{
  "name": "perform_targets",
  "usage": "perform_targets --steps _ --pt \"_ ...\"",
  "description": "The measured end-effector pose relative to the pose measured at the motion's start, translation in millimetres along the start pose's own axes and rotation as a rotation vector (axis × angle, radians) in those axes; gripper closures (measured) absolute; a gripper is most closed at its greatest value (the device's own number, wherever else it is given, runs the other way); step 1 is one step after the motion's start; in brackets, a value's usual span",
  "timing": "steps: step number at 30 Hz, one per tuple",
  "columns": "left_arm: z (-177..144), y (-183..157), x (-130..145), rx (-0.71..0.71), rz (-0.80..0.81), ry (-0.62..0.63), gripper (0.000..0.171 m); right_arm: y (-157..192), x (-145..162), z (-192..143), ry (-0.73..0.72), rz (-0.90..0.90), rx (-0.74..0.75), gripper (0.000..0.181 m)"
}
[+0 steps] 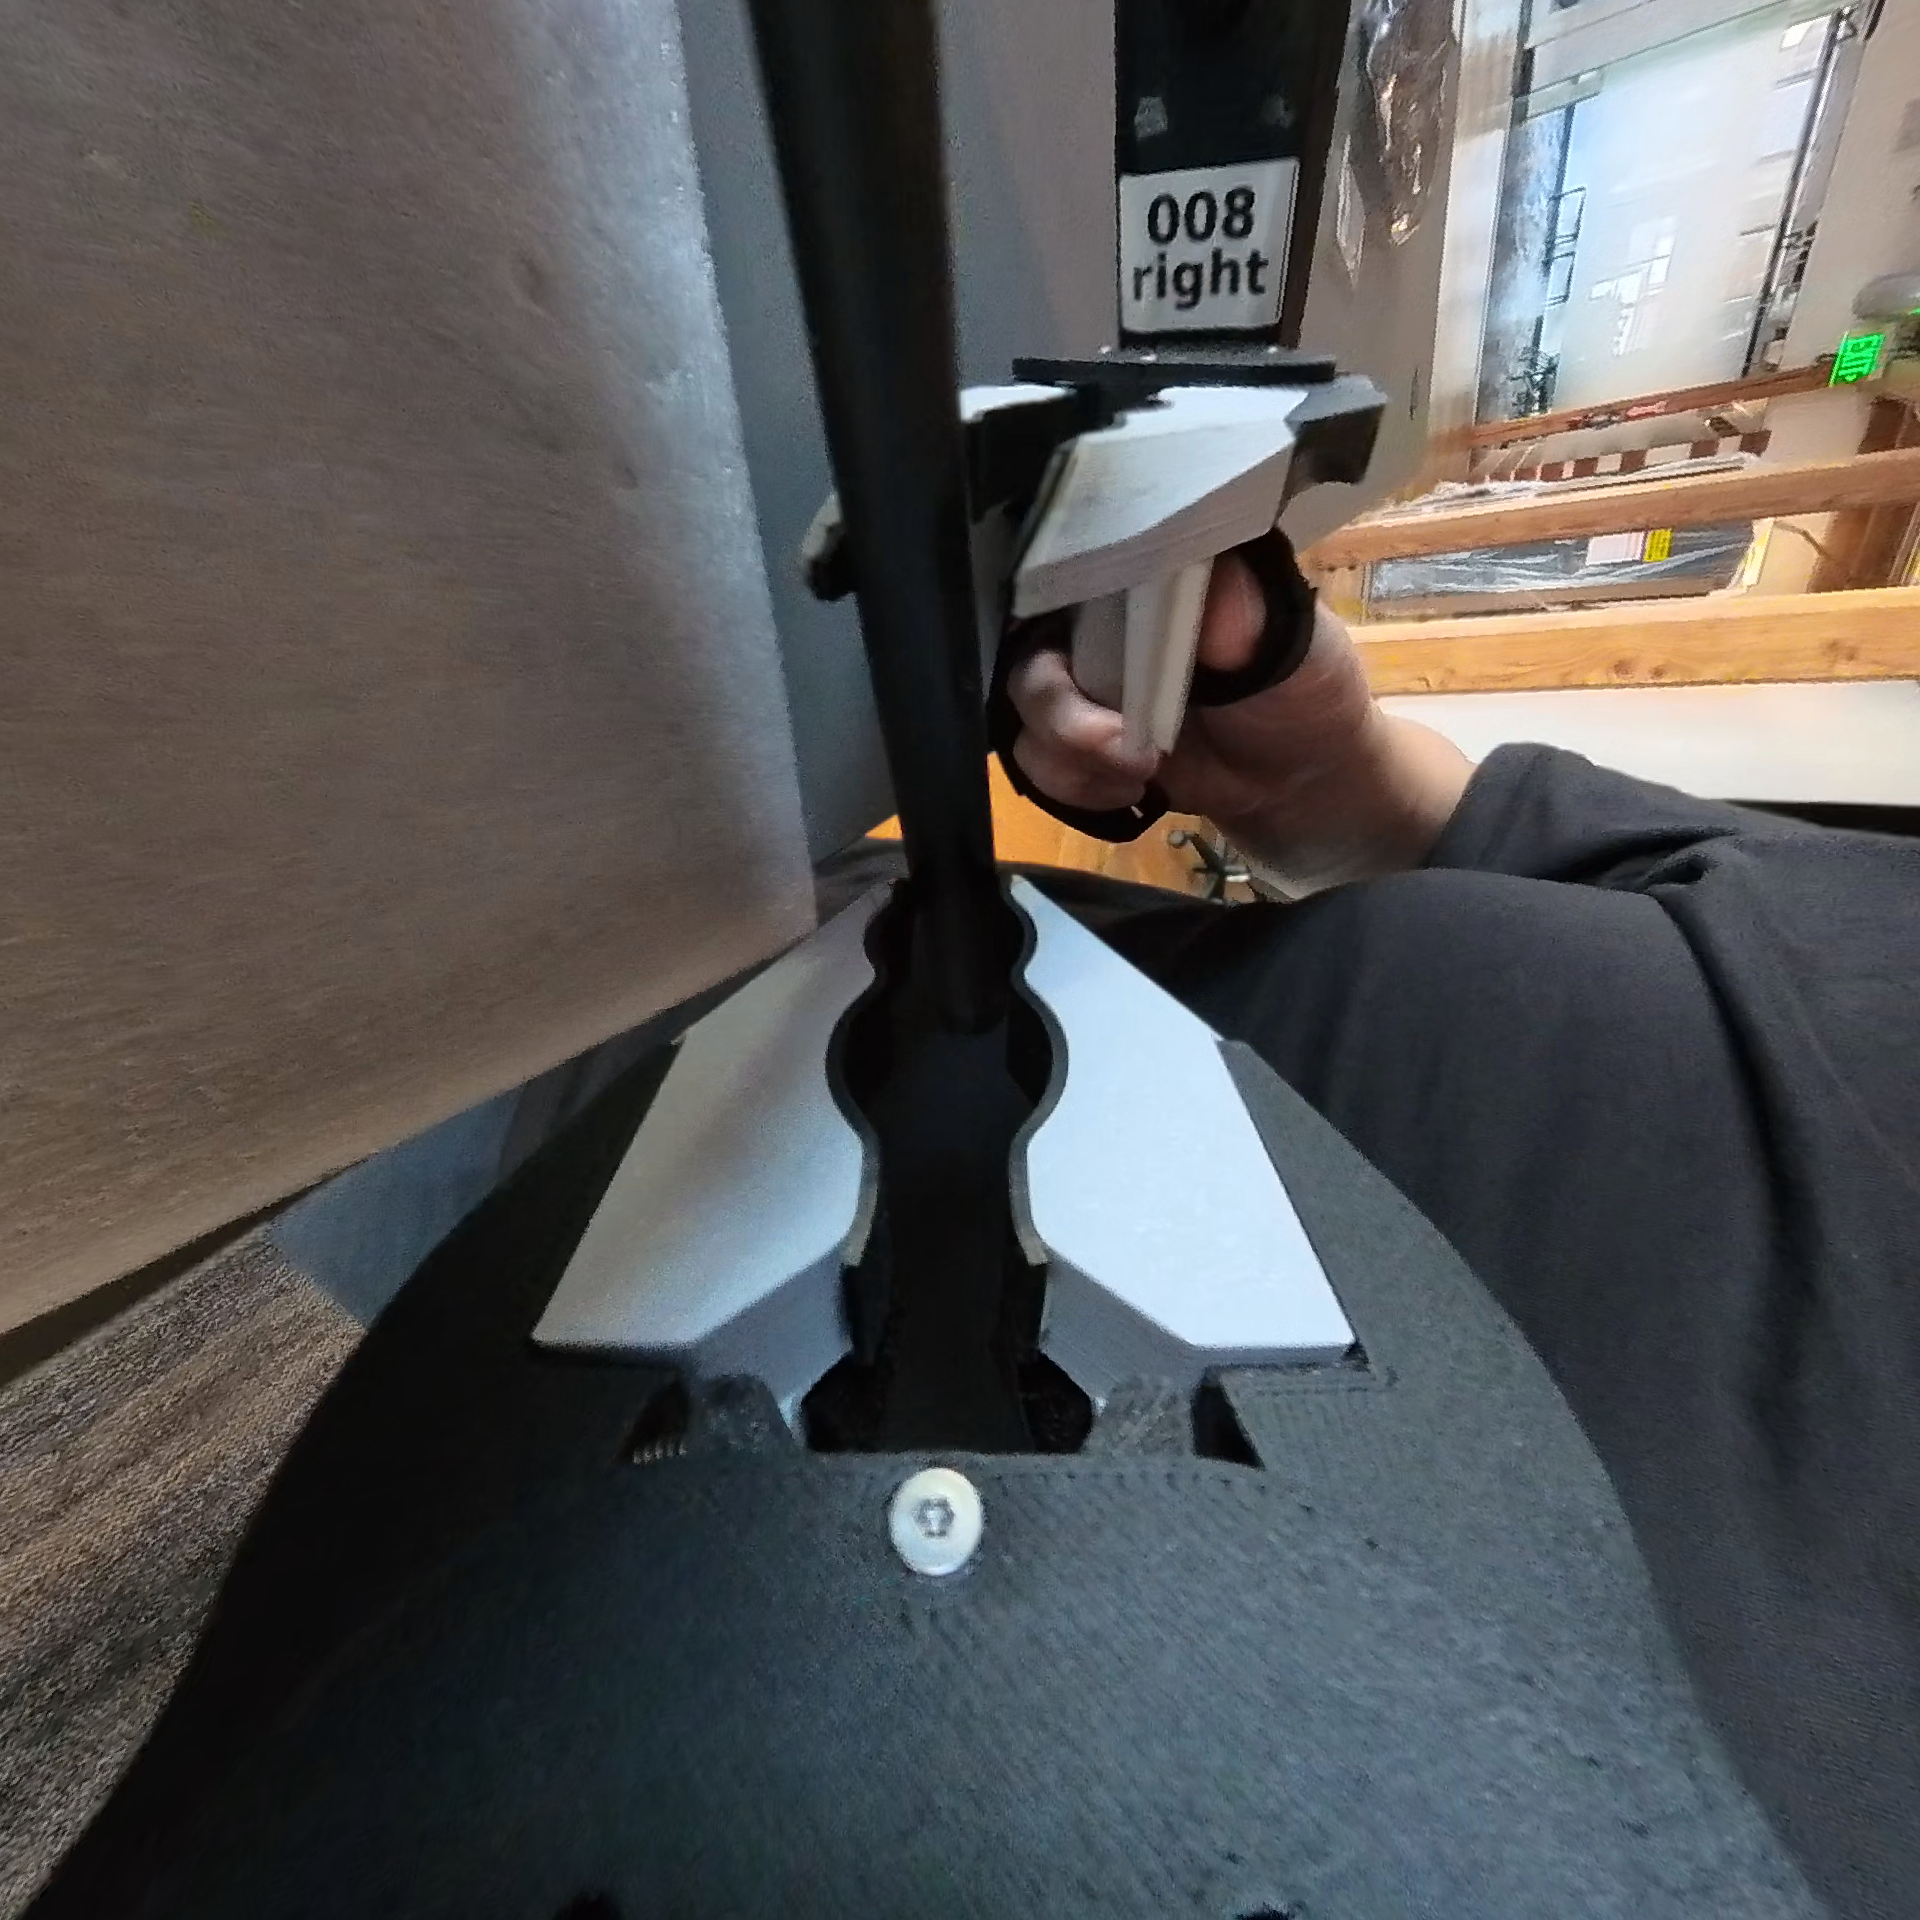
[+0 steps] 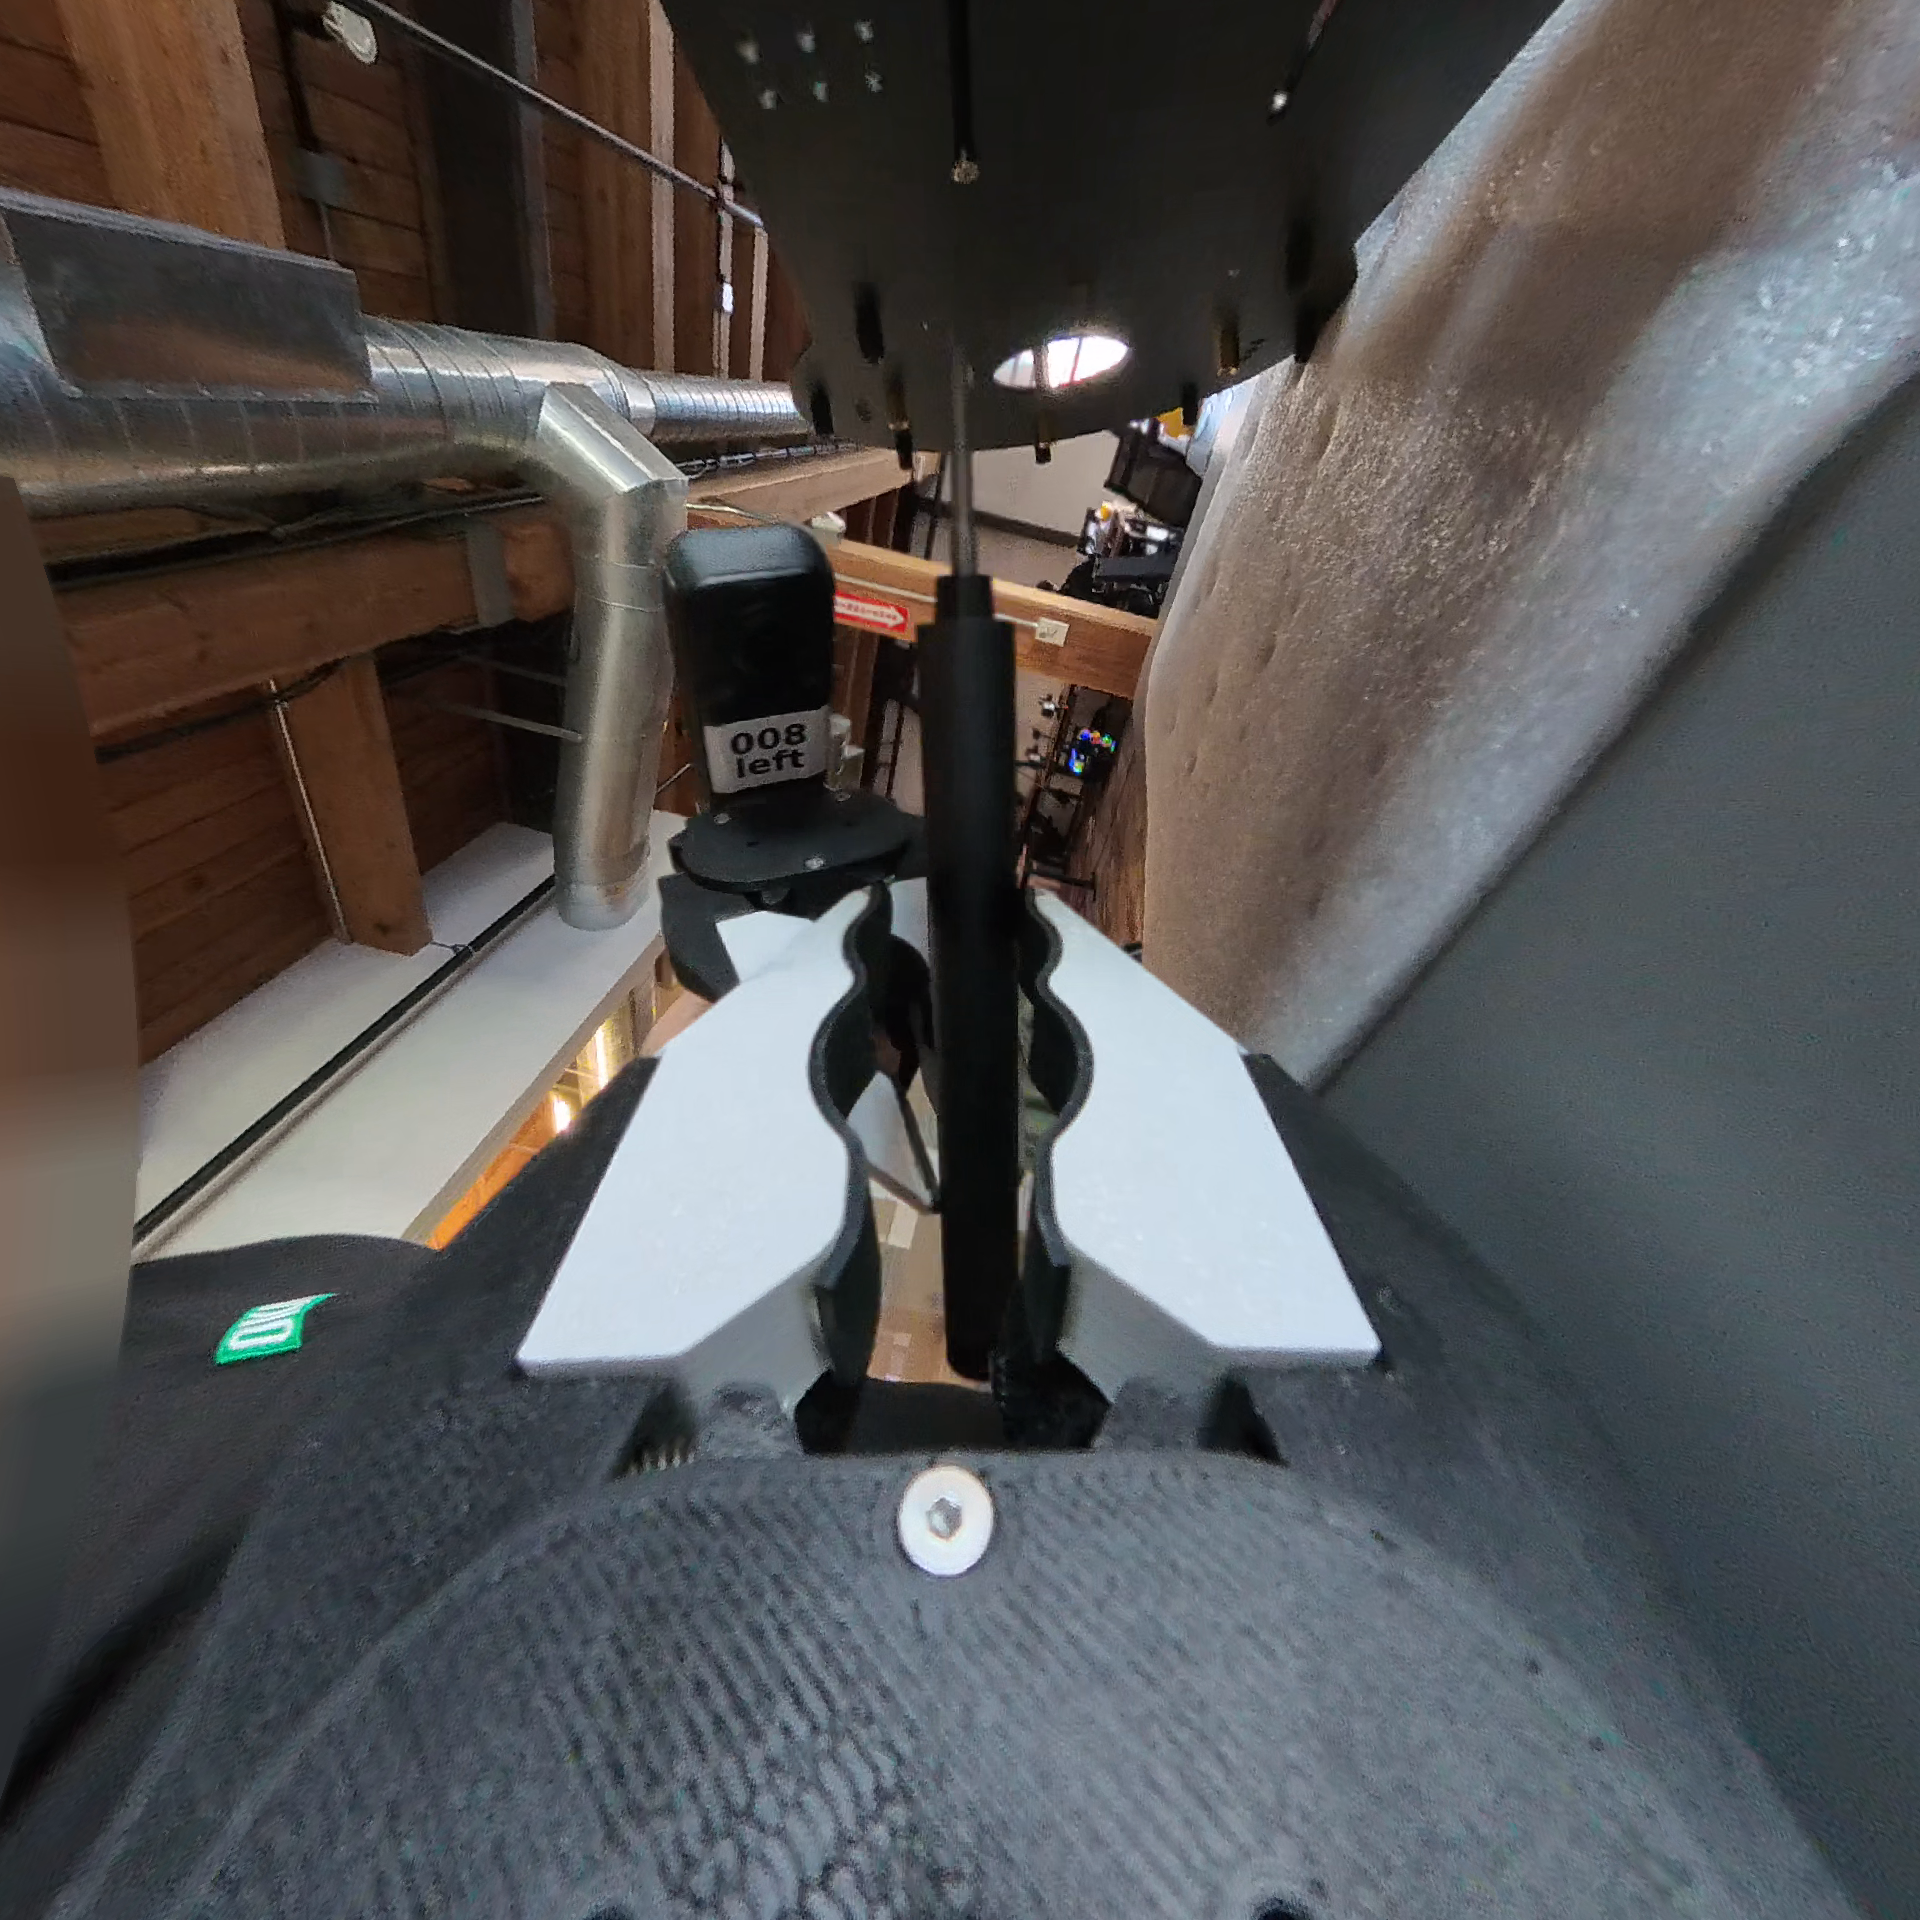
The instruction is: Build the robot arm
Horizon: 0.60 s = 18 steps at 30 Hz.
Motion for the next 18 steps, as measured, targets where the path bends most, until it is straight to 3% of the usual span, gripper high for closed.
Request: perform_targets --steps 5,8,10,15,18 --pt "2 -7 1 -0.059 0.013 -0.026 0.158 -2 -2 -4 0.015 0.074 0.002 0.166" --pt "-6 -16 -4 -0.015 -0.005 -0.094 0.158 7 -8 -4 -0.016 0.137 -0.06 0.166" --pt "-11 -26 -7 0.06 0.008 -0.153 0.158 17 -12 -2 -0.025 0.185 -0.111 0.165" --pt "-5 -37 -14 0.232 0.038 -0.35 0.126 37 -15 2 -0.046 0.24 -0.193 0.166" --pt "-3 -46 -18 0.504 -0.074 -0.438 0.129 42 -17 2 -0.072 0.231 -0.207 0.165"
Point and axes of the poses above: each gripper's, where its closed fingertips meet, z out along the fingers, x out of its underside, y = z × x across the jaws, the point moved 3 cm from there along -z, back along the fingers, and after that the axes turned 10 degrees about -x, right-handed, at the moved point
